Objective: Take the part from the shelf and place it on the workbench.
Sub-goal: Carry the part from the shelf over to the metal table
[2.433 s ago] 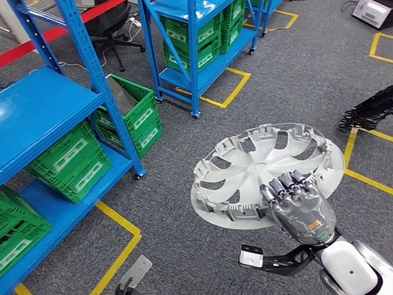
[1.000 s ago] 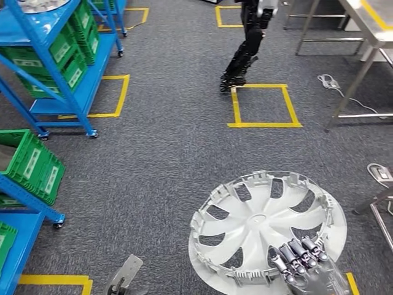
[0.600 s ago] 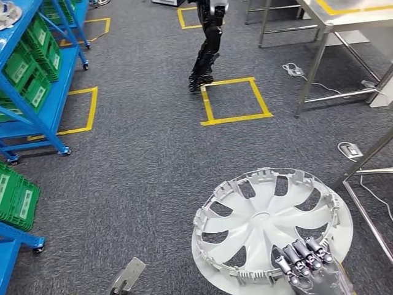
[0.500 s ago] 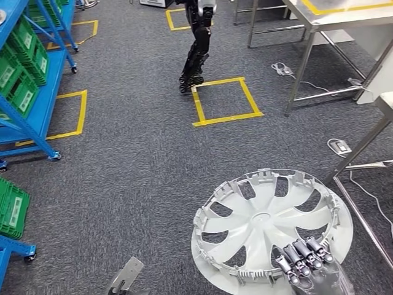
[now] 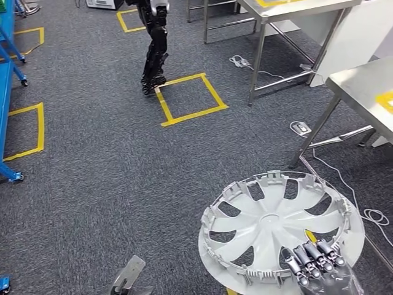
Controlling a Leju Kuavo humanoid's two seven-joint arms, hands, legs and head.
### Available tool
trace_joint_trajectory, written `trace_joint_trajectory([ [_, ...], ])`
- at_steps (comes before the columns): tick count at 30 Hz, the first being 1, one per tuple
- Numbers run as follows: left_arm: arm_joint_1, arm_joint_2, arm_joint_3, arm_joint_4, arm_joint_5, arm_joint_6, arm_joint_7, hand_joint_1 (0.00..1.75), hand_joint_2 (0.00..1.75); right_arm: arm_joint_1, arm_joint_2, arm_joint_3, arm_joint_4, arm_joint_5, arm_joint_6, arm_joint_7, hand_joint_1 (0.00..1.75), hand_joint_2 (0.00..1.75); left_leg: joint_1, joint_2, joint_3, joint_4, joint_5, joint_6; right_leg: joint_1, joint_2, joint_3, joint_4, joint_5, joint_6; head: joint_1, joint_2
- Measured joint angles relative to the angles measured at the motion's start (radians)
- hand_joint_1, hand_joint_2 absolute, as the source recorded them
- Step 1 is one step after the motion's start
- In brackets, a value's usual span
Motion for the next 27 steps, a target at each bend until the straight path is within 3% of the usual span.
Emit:
trace_joint_trajectory([
  [2,-0.001,0.001,0.0,0.0,0.001,-0.001,-0.001,0.0,1.75,0.002,0.0,-0.006,-0.001,0.0,0.0,0.0,1.75,1.75,-0.004,0.018,0.003,0.007,-0.009,-0.012,0.001,-0.036,0.067,-0.111,0.03,-0.008,-0.002,0.0],
  [3,-0.002,0.001,0.0,0.0,0.001,-0.001,-0.001,0.0,1.75,0.003,0.001,-0.009,-0.002,0.0,0.0,0.001,1.75,1.75,-0.007,0.026,0.004,0.01,-0.012,-0.018,0.003,-0.043,0.079,-0.13,0.031,-0.015,-0.002,0.0],
  [5,-0.004,0.001,0.0,0.0,0.002,-0.001,-0.003,0.0,1.75,0.005,0.001,-0.011,-0.004,0.0,0.0,0.001,1.75,1.75,-0.008,0.044,0.008,0.012,-0.015,-0.027,0.005,-0.021,0.077,-0.128,0.032,-0.032,-0.004,0.0],
  [6,-0.005,0.001,0.0,0.0,0.002,-0.001,-0.004,0.0,1.75,0.006,0.001,-0.011,-0.006,0.0,0.0,0.001,1.75,1.75,-0.005,0.038,0.008,0.017,-0.021,-0.032,0.004,-0.01,0.076,-0.129,0.034,-0.039,-0.004,0.0],
  [8,-0.007,0.0,-0.001,-0.001,0.003,-0.001,-0.007,0.0,1.75,0.006,0.002,-0.012,-0.008,0.0,0.0,0.001,1.75,1.75,0.0,-0.006,-0.013,0.077,-0.065,-0.042,0.002,0.012,0.076,-0.131,0.037,-0.052,-0.006,0.0],
  [10,-0.004,0.0,-0.001,-0.001,0.003,-0.001,-0.009,0.0,1.75,0.005,0.002,-0.012,-0.008,0.0,0.0,0.001,1.75,1.75,0.003,-0.053,-0.072,0.213,-0.134,-0.044,0.002,0.036,0.075,-0.131,0.039,-0.059,-0.007,0.0],
  [11,-0.002,0.0,-0.001,0.0,0.004,-0.001,-0.009,0.0,1.75,0.004,0.002,-0.013,-0.008,0.0,0.0,0.001,1.75,1.75,0.003,-0.061,-0.103,0.278,-0.157,-0.043,0.004,0.05,0.074,-0.131,0.039,-0.06,-0.007,0.0],
  [12,0.0,0.001,-0.001,0.0,0.006,-0.001,-0.009,0.0,1.75,0.005,0.003,-0.013,-0.008,0.001,0.0,0.001,1.75,1.75,0.002,-0.063,-0.122,0.313,-0.161,-0.04,0.006,0.064,0.074,-0.13,0.04,-0.061,-0.007,0.0],
  [13,0.0,0.001,-0.001,-0.001,0.007,-0.001,-0.009,0.0,1.75,0.005,0.003,-0.013,-0.008,0.001,0.0,0.0,1.75,1.75,0.002,-0.065,-0.124,0.309,-0.143,-0.036,0.008,0.078,0.075,-0.13,0.04,-0.061,-0.007,0.0],
  [14,-0.001,0.001,-0.001,-0.001,0.008,0.0,-0.009,0.0,1.75,0.005,0.004,-0.014,-0.008,0.002,0.0,0.0,1.75,1.75,0.001,-0.07,-0.108,0.265,-0.108,-0.029,0.01,0.093,0.076,-0.13,0.04,-0.061,-0.007,0.0],
  [16,-0.003,0.003,-0.001,-0.001,0.009,0.0,-0.009,0.0,1.75,0.004,0.004,-0.016,-0.008,0.002,0.0,0.0,1.75,1.75,-0.002,-0.109,-0.05,0.123,-0.031,-0.013,0.013,0.119,0.076,-0.129,0.041,-0.059,-0.006,0.0],
  [17,-0.004,0.003,-0.001,-0.001,0.01,0.0,-0.009,0.0,1.75,0.004,0.004,-0.017,-0.008,0.003,0.0,0.0,1.75,1.75,-0.002,-0.129,-0.027,0.067,-0.011,-0.008,0.012,0.131,0.074,-0.127,0.042,-0.057,-0.006,0.0],
  [18,-0.004,0.004,-0.001,-0.001,0.01,0.0,-0.01,0.0,1.75,0.004,0.005,-0.018,-0.008,0.003,0.0,0.0,1.75,1.75,-0.003,-0.143,-0.016,0.037,-0.003,-0.005,0.011,0.142,0.07,-0.127,0.044,-0.053,-0.006,0.0],
  [20,-0.006,0.004,-0.001,-0.001,0.011,0.001,-0.011,0.0,1.75,0.006,0.006,-0.022,-0.008,0.004,0.0,-0.001,1.75,1.75,-0.004,-0.134,-0.012,0.025,-0.004,-0.003,0.008,0.162,0.061,-0.129,0.049,-0.041,-0.007,0.0],
  [21,-0.008,0.003,-0.002,-0.001,0.012,0.001,-0.011,0.0,1.75,0.009,0.006,-0.025,-0.009,0.004,0.0,-0.001,1.75,1.75,-0.003,-0.123,-0.011,0.02,0.0,-0.001,0.007,0.157,0.055,-0.126,0.048,-0.035,-0.006,0.0],
  [23,-0.009,0.001,-0.004,-0.001,0.013,0.002,-0.012,0.0,1.75,0.013,0.007,-0.033,-0.01,0.005,0.0,0.0,1.75,1.75,0.0,-0.099,-0.007,0.006,0.008,0.007,0.01,0.107,0.027,-0.082,0.018,-0.027,-0.001,0.0],
  [25,-0.006,-0.001,-0.007,-0.001,0.015,0.002,-0.013,0.0,1.75,0.015,0.008,-0.041,-0.012,0.005,-0.001,0.003,1.75,1.75,-0.001,-0.073,-0.007,0.002,0.009,0.012,0.009,0.053,-0.031,0.039,-0.046,-0.019,0.004,0.0],
  [27,-0.001,-0.001,-0.01,-0.001,0.018,0.002,-0.013,0.0,1.75,0.021,0.01,-0.051,-0.014,0.005,-0.001,0.006,1.75,1.75,-0.001,-0.044,-0.007,0.003,0.008,0.013,0.005,0.04,-0.082,0.149,-0.083,-0.01,0.004,0.0],
])
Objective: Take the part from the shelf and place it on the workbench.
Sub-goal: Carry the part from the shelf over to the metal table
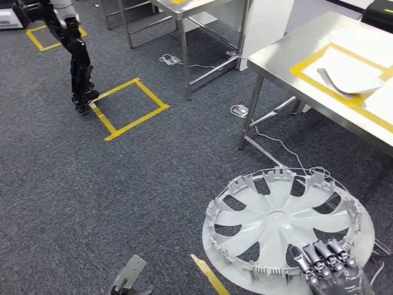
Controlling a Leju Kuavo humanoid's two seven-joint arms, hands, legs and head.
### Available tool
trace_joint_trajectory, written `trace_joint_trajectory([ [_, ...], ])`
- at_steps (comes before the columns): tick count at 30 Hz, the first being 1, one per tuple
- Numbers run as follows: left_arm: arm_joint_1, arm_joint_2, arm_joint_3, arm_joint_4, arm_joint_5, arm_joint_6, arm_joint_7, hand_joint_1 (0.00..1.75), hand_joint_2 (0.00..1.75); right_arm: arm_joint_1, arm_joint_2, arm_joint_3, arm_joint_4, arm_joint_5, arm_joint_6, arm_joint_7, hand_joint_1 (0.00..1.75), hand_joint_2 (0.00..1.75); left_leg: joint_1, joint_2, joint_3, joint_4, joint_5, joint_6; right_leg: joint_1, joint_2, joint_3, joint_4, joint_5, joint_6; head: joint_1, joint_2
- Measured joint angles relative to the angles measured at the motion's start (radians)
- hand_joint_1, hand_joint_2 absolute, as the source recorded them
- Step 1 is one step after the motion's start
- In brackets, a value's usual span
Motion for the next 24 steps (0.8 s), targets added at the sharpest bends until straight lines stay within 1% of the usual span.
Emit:
trace_joint_trajectory([
  [1,0.001,0.0,-0.001,0.0,0.001,0.0,0.0,0.0,1.75,0.004,0.001,-0.006,0.0,-0.001,0.0,0.001,1.75,1.75,0.001,0.014,0.0,0.001,-0.002,-0.001,-0.002,-0.004,-0.001,0.007,0.007,0.004,0.0,0.0],
  [2,0.001,-0.001,-0.002,0.0,0.002,0.0,0.0,0.0,1.75,0.008,0.001,-0.011,-0.001,-0.001,0.0,0.003,1.75,1.75,0.001,0.026,0.001,0.002,-0.004,-0.004,-0.005,-0.01,0.02,-0.03,0.033,0.007,0.0,0.0],
  [3,0.0,-0.001,-0.004,0.0,0.002,-0.001,0.0,0.0,1.75,0.011,0.001,-0.015,-0.002,-0.002,0.0,0.006,1.75,1.75,0.002,0.037,0.003,0.005,-0.007,-0.008,-0.006,-0.025,0.058,-0.099,0.067,0.01,0.0,0.0],
  [4,0.0,-0.001,-0.005,0.0,0.002,-0.001,0.0,0.0,1.75,0.013,0.001,-0.019,-0.003,-0.002,0.0,0.008,1.75,1.75,0.001,0.047,0.004,0.008,-0.012,-0.014,-0.005,-0.05,0.099,-0.171,0.09,0.01,0.001,0.0],
  [5,0.0,-0.001,-0.005,0.0,0.002,-0.001,0.0,0.0,1.75,0.016,0.001,-0.023,-0.005,-0.002,0.0,0.011,1.75,1.75,-0.002,0.057,0.005,0.012,-0.017,-0.02,-0.004,-0.069,0.132,-0.229,0.107,0.005,0.0,0.0],
  [6,0.0,-0.001,-0.006,0.0,0.003,-0.002,-0.001,0.0,1.75,0.017,0.002,-0.026,-0.007,-0.002,0.0,0.013,1.75,1.75,-0.005,0.065,0.007,0.016,-0.021,-0.025,-0.002,-0.08,0.151,-0.261,0.113,-0.001,-0.001,0.0],
  [7,0.0,0.0,-0.006,0.0,0.003,-0.002,-0.001,0.0,1.75,0.019,0.002,-0.029,-0.009,-0.001,0.0,0.014,1.75,1.75,-0.008,0.074,0.008,0.018,-0.023,-0.029,0.0,-0.081,0.156,-0.27,0.11,-0.009,-0.002,0.0],
  [8,-0.001,0.0,-0.006,0.0,0.003,-0.002,-0.001,0.0,1.75,0.021,0.003,-0.032,-0.01,0.0,0.0,0.015,1.75,1.75,-0.009,0.084,0.011,0.019,-0.025,-0.032,-0.001,-0.067,0.155,-0.269,0.112,-0.017,-0.004,0.0],
  [9,-0.002,-0.001,-0.006,0.0,0.004,-0.002,-0.001,0.0,1.75,0.023,0.003,-0.033,-0.011,0.0,0.0,0.015,1.75,1.75,-0.007,0.089,0.013,0.02,-0.029,-0.037,-0.002,-0.056,0.154,-0.268,0.113,-0.024,-0.004,0.0],
  [10,-0.003,-0.001,-0.007,0.0,0.004,-0.002,-0.001,0.0,1.75,0.025,0.004,-0.034,-0.012,0.0,0.0,0.015,1.75,1.75,-0.004,0.078,0.012,0.03,-0.04,-0.042,-0.003,-0.045,0.153,-0.269,0.114,-0.031,-0.005,0.0],
  [11,-0.004,-0.001,-0.007,0.0,0.004,-0.002,-0.001,0.0,1.75,0.026,0.004,-0.034,-0.014,0.0,0.0,0.015,1.75,1.75,-0.001,0.057,0.003,0.056,-0.061,-0.048,-0.004,-0.035,0.153,-0.27,0.116,-0.039,-0.006,0.0],
  [12,-0.004,-0.001,-0.007,0.0,0.004,-0.002,-0.001,0.0,1.75,0.027,0.004,-0.035,-0.015,0.0,0.0,0.015,1.75,1.75,0.002,0.029,-0.016,0.105,-0.092,-0.052,-0.006,-0.024,0.153,-0.271,0.117,-0.044,-0.007,0.0],
  [13,-0.002,-0.001,-0.007,0.0,0.005,-0.002,-0.002,0.0,1.75,0.027,0.005,-0.035,-0.016,-0.001,0.0,0.015,1.75,1.75,0.003,0.002,-0.045,0.174,-0.128,-0.054,-0.005,-0.012,0.152,-0.271,0.118,-0.048,-0.008,0.0],
  [14,0.001,-0.001,-0.007,0.0,0.005,-0.002,-0.002,0.0,1.75,0.028,0.006,-0.035,-0.017,-0.001,0.0,0.015,1.75,1.75,0.004,-0.011,-0.078,0.247,-0.159,-0.054,-0.004,0.001,0.151,-0.27,0.118,-0.051,-0.009,0.0],
  [15,0.003,-0.001,-0.007,0.0,0.006,-0.002,-0.002,0.0,1.75,0.029,0.008,-0.036,-0.017,-0.001,0.0,0.015,1.75,1.75,0.004,-0.017,-0.103,0.301,-0.175,-0.053,-0.002,0.016,0.151,-0.27,0.119,-0.052,-0.009,0.0],
  [16,0.005,0.0,-0.007,0.0,0.008,-0.002,-0.002,0.0,1.75,0.032,0.009,-0.038,-0.017,0.0,0.0,0.014,1.75,1.75,0.004,-0.019,-0.114,0.319,-0.17,-0.051,-0.001,0.031,0.151,-0.269,0.119,-0.052,-0.009,0.0],
  [17,0.006,0.0,-0.007,0.0,0.009,-0.002,-0.002,0.0,1.75,0.034,0.01,-0.039,-0.017,0.0,0.0,0.014,1.75,1.75,0.004,-0.022,-0.106,0.297,-0.144,-0.046,0.001,0.046,0.151,-0.269,0.119,-0.052,-0.009,0.0],
  [18,0.006,0.0,-0.007,0.0,0.01,-0.001,-0.002,0.0,1.75,0.036,0.011,-0.041,-0.018,0.001,0.0,0.014,1.75,1.75,0.003,-0.03,-0.082,0.237,-0.103,-0.04,0.003,0.061,0.152,-0.269,0.12,-0.052,-0.009,0.0],
  [19,0.006,0.001,-0.007,0.0,0.011,-0.001,-0.002,0.0,1.75,0.038,0.012,-0.042,-0.019,0.001,0.0,0.014,1.75,1.75,0.003,-0.055,-0.052,0.164,-0.065,-0.03,0.003,0.074,0.152,-0.269,0.121,-0.051,-0.008,0.0],
  [20,0.006,0.003,-0.007,0.0,0.011,-0.001,-0.003,0.0,1.75,0.038,0.012,-0.042,-0.019,0.001,0.0,0.014,1.75,1.75,0.003,-0.082,-0.027,0.101,-0.037,-0.022,0.003,0.086,0.151,-0.267,0.122,-0.048,-0.007,0.0],
  [21,0.006,0.003,-0.007,0.0,0.011,-0.001,-0.003,0.0,1.75,0.038,0.013,-0.042,-0.02,0.0,0.0,0.014,1.75,1.75,0.003,-0.105,-0.009,0.056,-0.022,-0.016,0.002,0.099,0.147,-0.267,0.124,-0.044,-0.009,0.0],
  [22,0.006,0.004,-0.007,0.0,0.011,-0.001,-0.004,0.0,1.75,0.038,0.015,-0.043,-0.02,0.0,0.0,0.015,1.75,1.75,0.002,-0.12,-0.003,0.037,-0.02,-0.013,-0.001,0.11,0.142,-0.266,0.126,-0.039,-0.011,0.0],
  [23,0.005,0.003,-0.008,0.0,0.011,-0.001,-0.004,0.0,1.75,0.039,0.016,-0.043,-0.02,-0.001,0.0,0.015,1.75,1.75,0.001,-0.116,-0.002,0.032,-0.02,-0.013,-0.003,0.121,0.138,-0.268,0.13,-0.032,-0.013,0.0],
  [24,0.003,0.002,-0.008,0.0,0.011,-0.001,-0.004,0.0,1.75,0.041,0.016,-0.044,-0.021,-0.001,0.0,0.015,1.75,1.75,0.003,-0.103,0.0,0.025,-0.017,-0.014,-0.005,0.131,0.132,-0.269,0.132,-0.025,-0.016,0.0],
])
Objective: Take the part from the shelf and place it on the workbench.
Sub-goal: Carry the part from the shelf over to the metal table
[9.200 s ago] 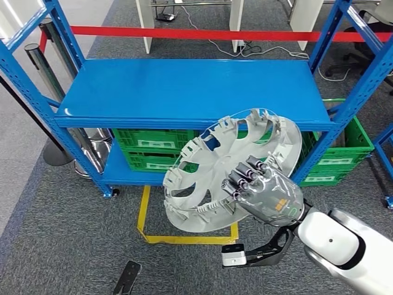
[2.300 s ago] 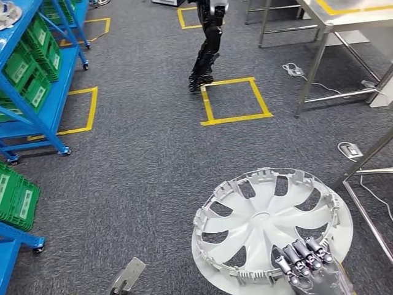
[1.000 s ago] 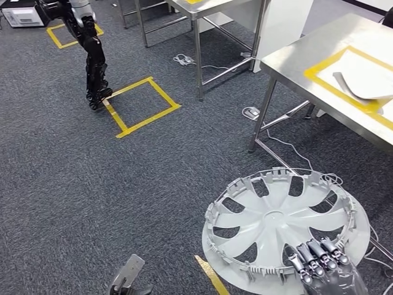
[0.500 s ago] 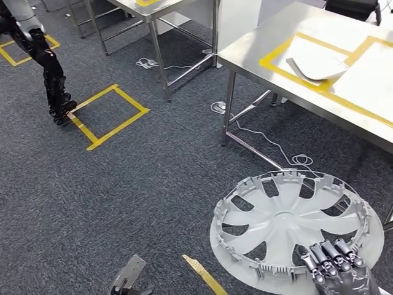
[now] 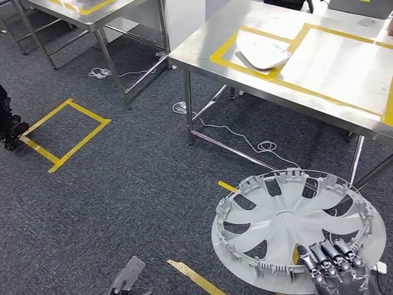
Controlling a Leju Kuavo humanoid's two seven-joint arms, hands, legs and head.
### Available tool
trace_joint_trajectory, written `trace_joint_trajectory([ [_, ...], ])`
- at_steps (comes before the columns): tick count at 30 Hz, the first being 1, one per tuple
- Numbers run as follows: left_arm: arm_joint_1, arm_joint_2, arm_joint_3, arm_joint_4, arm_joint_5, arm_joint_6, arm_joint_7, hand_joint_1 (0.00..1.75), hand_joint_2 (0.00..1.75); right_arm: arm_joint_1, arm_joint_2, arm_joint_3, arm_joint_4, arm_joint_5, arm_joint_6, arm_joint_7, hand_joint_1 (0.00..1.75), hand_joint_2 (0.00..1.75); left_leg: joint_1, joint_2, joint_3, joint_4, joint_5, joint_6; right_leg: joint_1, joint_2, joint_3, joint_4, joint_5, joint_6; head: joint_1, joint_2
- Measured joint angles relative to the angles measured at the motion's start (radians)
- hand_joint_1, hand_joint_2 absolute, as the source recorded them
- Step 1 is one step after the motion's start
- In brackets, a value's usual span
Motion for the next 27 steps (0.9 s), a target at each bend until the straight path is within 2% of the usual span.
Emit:
trace_joint_trajectory([
  [1,-0.002,-0.001,0.0,0.0,0.0,0.0,0.0,0.0,1.75,0.003,0.001,0.0,-0.002,0.0,0.0,0.0,1.75,1.75,0.003,0.013,0.002,-0.008,0.004,0.001,0.002,-0.01,-0.007,0.004,-0.003,0.005,0.001,0.0],
  [2,-0.004,-0.003,0.0,0.0,0.0,0.0,0.0,0.0,1.75,0.004,0.001,-0.001,-0.003,-0.001,0.0,0.0,1.75,1.75,0.005,0.027,0.005,-0.017,0.009,0.004,0.004,-0.034,-0.02,0.023,-0.016,0.009,0.004,0.0],
  [4,-0.007,-0.006,-0.001,0.0,-0.001,0.0,0.0,0.0,1.75,0.003,0.002,-0.003,-0.006,-0.001,0.0,0.002,1.75,1.75,0.007,0.054,0.008,-0.027,0.015,0.008,0.008,-0.099,-0.063,0.107,-0.066,0.015,0.011,0.0],
  [5,-0.007,-0.007,-0.001,0.0,-0.002,0.0,0.0,0.0,1.75,0.001,0.002,-0.004,-0.006,-0.001,0.0,0.002,1.75,1.75,0.007,0.063,0.007,-0.027,0.015,0.009,0.007,-0.116,-0.081,0.146,-0.087,0.017,0.014,0.0],
  [6,-0.006,-0.007,-0.002,0.0,-0.002,-0.001,0.001,0.0,1.75,0.0,0.002,-0.004,-0.006,-0.001,0.0,0.002,1.75,1.75,0.007,0.068,0.007,-0.027,0.015,0.009,0.007,-0.121,-0.093,0.17,-0.099,0.019,0.014,0.0],
  [9,-0.006,-0.007,-0.002,0.0,-0.003,-0.001,0.001,0.0,1.75,0.0,0.002,-0.004,-0.006,-0.001,0.0,0.002,1.75,1.75,0.007,0.071,0.007,-0.027,0.015,0.009,0.007,-0.124,-0.1,0.187,-0.106,0.02,0.014,0.0],
  [10,-0.005,-0.007,-0.002,0.0,-0.003,-0.001,0.002,0.0,1.75,0.001,0.003,-0.005,-0.006,-0.001,0.0,0.003,1.75,1.75,0.007,0.078,0.007,-0.027,0.015,0.009,0.006,-0.126,-0.113,0.215,-0.116,0.022,0.013,0.0],
  [11,-0.005,-0.008,-0.003,0.0,-0.003,0.0,0.003,0.0,1.75,0.006,0.003,-0.008,-0.007,0.0,0.0,0.004,1.75,1.75,0.007,0.093,0.007,-0.026,0.013,0.007,0.003,-0.131,-0.115,0.226,-0.111,0.026,0.013,0.0],
  [13,-0.006,-0.009,-0.006,0.0,-0.003,0.001,0.005,0.0,1.75,0.02,0.003,-0.018,-0.016,0.0,0.0,0.003,1.75,1.75,0.002,0.14,0.011,-0.016,-0.001,-0.009,0.0,-0.177,-0.049,0.128,-0.066,0.027,0.013,0.0],
  [14,-0.007,-0.009,-0.008,0.0,-0.002,0.002,0.005,0.0,1.75,0.026,0.004,-0.023,-0.021,0.0,0.0,0.002,1.75,1.75,0.0,0.162,0.014,-0.011,-0.008,-0.018,-0.001,-0.193,-0.008,0.057,-0.036,0.024,0.011,0.0],
  [15,-0.007,-0.009,-0.008,0.0,-0.001,0.003,0.004,0.0,1.75,0.028,0.004,-0.025,-0.025,0.0,0.0,0.0,1.75,1.75,-0.003,0.176,0.018,-0.007,-0.013,-0.025,0.001,-0.204,0.022,0.004,-0.022,0.016,0.01,0.0],
  [16,-0.008,-0.01,-0.008,0.0,0.0,0.004,0.003,0.0,1.75,0.028,0.004,-0.025,-0.026,0.001,0.0,0.0,1.75,1.75,-0.003,0.185,0.021,-0.006,-0.015,-0.028,0.0,-0.191,0.018,0.006,-0.021,0.008,0.008,0.0],
  [17,-0.009,-0.01,-0.008,0.0,0.001,0.005,0.003,0.0,1.75,0.029,0.004,-0.025,-0.026,0.001,0.0,0.0,1.75,1.75,0.0,0.18,0.022,-0.002,-0.021,-0.033,-0.001,-0.182,0.017,0.007,-0.02,0.002,0.007,0.0],
  [18,-0.009,-0.01,-0.009,0.0,0.002,0.005,0.002,0.0,1.75,0.029,0.004,-0.025,-0.026,0.002,0.0,0.0,1.75,1.75,0.003,0.163,0.018,0.014,-0.036,-0.037,-0.002,-0.172,0.016,0.007,-0.019,-0.005,0.007,0.0],
  [19,-0.009,-0.01,-0.009,0.0,0.002,0.005,0.002,0.0,1.75,0.028,0.004,-0.025,-0.026,0.002,0.0,0.0,1.75,1.75,0.005,0.139,0.003,0.051,-0.062,-0.041,-0.003,-0.161,0.016,0.006,-0.017,-0.011,0.006,0.0],
  [20,-0.008,-0.01,-0.009,0.0,0.002,0.005,0.002,0.0,1.75,0.027,0.004,-0.025,-0.026,0.001,0.0,-0.001,1.75,1.75,0.007,0.112,-0.021,0.11,-0.095,-0.044,-0.003,-0.151,0.015,0.006,-0.016,-0.015,0.006,0.0],
  [21,-0.006,-0.01,-0.009,0.0,0.003,0.005,0.002,0.0,1.75,0.026,0.005,-0.026,-0.027,0.001,0.0,-0.004,1.75,1.75,0.007,0.095,-0.054,0.182,-0.129,-0.044,-0.002,-0.14,0.014,0.006,-0.015,-0.019,0.006,0.0],
  [22,-0.004,-0.009,-0.009,0.0,0.004,0.005,0.002,0.0,1.75,0.025,0.005,-0.027,-0.027,0.001,0.0,-0.009,1.75,1.75,0.007,0.088,-0.085,0.248,-0.154,-0.043,0.0,-0.13,0.013,0.006,-0.014,-0.021,0.006,0.0],
  [23,-0.002,-0.009,-0.009,0.0,0.004,0.005,0.002,0.0,1.75,0.025,0.005,-0.029,-0.027,0.001,0.0,-0.016,1.75,1.75,0.006,0.086,-0.105,0.286,-0.159,-0.041,0.003,-0.12,0.013,0.006,-0.014,-0.023,0.006,0.0],
  [24,-0.002,-0.008,-0.009,0.0,0.005,0.005,0.002,0.0,1.75,0.026,0.006,-0.033,-0.027,0.001,0.0,-0.024,1.75,1.75,0.005,0.085,-0.109,0.286,-0.143,-0.036,0.006,-0.111,0.013,0.006,-0.014,-0.025,0.005,0.0],
  [25,-0.003,-0.008,-0.01,0.0,0.005,0.005,0.002,0.0,1.75,0.027,0.007,-0.037,-0.027,0.001,0.0,-0.032,1.75,1.75,0.003,0.084,-0.096,0.247,-0.11,-0.029,0.009,-0.104,0.015,0.007,-0.014,-0.026,0.005,0.0],
  [27,-0.005,-0.007,-0.011,0.0,0.007,0.005,0.002,0.0,1.75,0.028,0.011,-0.046,-0.027,0.0,0.0,-0.044,1.75,1.75,-0.003,0.076,-0.041,0.11,-0.035,-0.008,0.014,-0.092,0.017,0.007,-0.013,-0.025,0.006,0.0],
])
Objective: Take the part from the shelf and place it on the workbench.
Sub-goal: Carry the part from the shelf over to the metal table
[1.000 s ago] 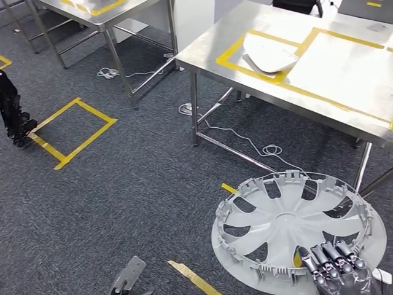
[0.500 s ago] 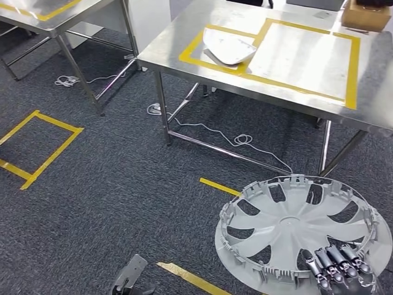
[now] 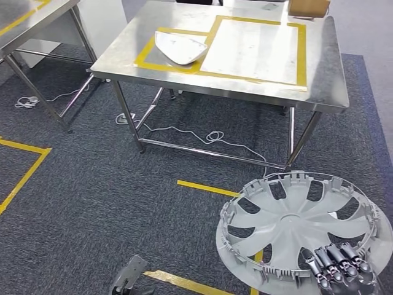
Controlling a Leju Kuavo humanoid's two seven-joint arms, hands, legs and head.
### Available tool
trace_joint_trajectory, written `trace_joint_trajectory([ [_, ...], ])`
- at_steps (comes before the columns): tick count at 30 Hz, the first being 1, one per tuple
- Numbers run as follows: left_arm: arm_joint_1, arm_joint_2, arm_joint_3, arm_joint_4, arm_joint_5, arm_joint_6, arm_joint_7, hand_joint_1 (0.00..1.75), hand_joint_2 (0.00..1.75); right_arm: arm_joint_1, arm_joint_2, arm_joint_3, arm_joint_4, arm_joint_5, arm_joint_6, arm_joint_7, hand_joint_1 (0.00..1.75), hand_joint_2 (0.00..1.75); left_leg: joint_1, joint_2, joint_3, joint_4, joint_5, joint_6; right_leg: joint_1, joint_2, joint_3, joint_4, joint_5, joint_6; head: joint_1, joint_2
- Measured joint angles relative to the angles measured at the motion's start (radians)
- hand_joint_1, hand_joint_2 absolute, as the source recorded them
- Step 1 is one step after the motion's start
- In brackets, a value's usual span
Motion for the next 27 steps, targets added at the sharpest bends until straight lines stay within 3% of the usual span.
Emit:
trace_joint_trajectory([
  [2,-0.002,0.001,-0.002,0.0,0.003,0.0,-0.001,0.0,1.75,0.0,0.005,-0.008,-0.001,0.0,0.0,-0.008,1.75,1.75,-0.005,-0.008,0.034,-0.088,0.031,0.008,0.003,0.005,-0.003,0.003,-0.001,0.003,0.001,0.0],
  [3,-0.002,0.001,-0.003,0.0,0.004,0.0,-0.001,0.0,1.75,0.0,0.008,-0.012,-0.002,0.001,0.0,-0.011,1.75,1.75,-0.005,-0.009,0.036,-0.099,0.03,0.002,0.004,0.005,-0.005,0.005,-0.001,0.003,0.001,0.0],
  [5,-0.001,0.0,-0.004,0.0,0.006,0.0,-0.002,0.0,1.75,0.001,0.011,-0.018,-0.002,0.001,0.0,-0.015,1.75,1.75,-0.006,-0.009,0.034,-0.105,0.033,-0.011,0.002,0.003,-0.008,0.006,-0.002,0.004,0.001,0.0],
  [6,0.0,0.0,-0.005,0.0,0.006,0.001,-0.002,0.0,1.75,0.001,0.012,-0.02,-0.002,0.001,0.0,-0.017,1.75,1.75,-0.008,-0.009,0.033,-0.104,0.034,-0.012,0.0,0.002,-0.008,0.005,0.0,0.005,0.001,0.0],
  [11,0.0,-0.001,-0.008,0.0,0.007,0.002,-0.002,0.0,1.75,0.001,0.019,-0.028,-0.003,0.0,0.0,-0.027,1.75,1.75,-0.012,-0.009,0.03,-0.103,0.037,-0.004,-0.004,0.002,-0.008,0.0,0.006,0.015,0.001,0.0],
  [20,0.0,0.0,-0.012,0.0,0.009,0.002,-0.002,0.0,1.75,0.001,0.029,-0.03,-0.004,0.0,0.0,-0.014,1.75,1.75,-0.012,-0.009,0.028,-0.102,0.037,0.0,-0.005,0.001,-0.009,-0.002,0.007,0.017,0.001,0.0],
  [22,0.0,0.0,-0.012,0.0,0.01,0.002,-0.002,0.0,1.75,0.001,0.03,-0.03,-0.004,0.001,0.0,-0.006,1.75,1.75,-0.014,-0.009,0.027,-0.099,0.037,0.006,-0.008,0.002,-0.008,-0.006,0.011,0.022,0.001,0.0],
  [25,-0.002,0.0,-0.013,0.0,0.012,0.002,-0.003,0.0,1.75,0.0,0.031,-0.03,-0.003,0.001,0.0,0.007,1.75,1.75,-0.011,-0.001,0.038,-0.128,0.056,0.025,-0.009,-0.002,-0.016,-0.007,0.011,0.035,0.002,0.0],
  [27,-0.003,-0.001,-0.013,0.0,0.014,0.002,-0.004,0.0,1.75,-0.003,0.031,-0.029,-0.003,0.0,0.0,0.011,1.75,1.75,-0.002,0.014,0.048,-0.155,0.071,0.029,-0.008,-0.02,-0.05,0.057,-0.03,0.041,0.006,0.0],
])
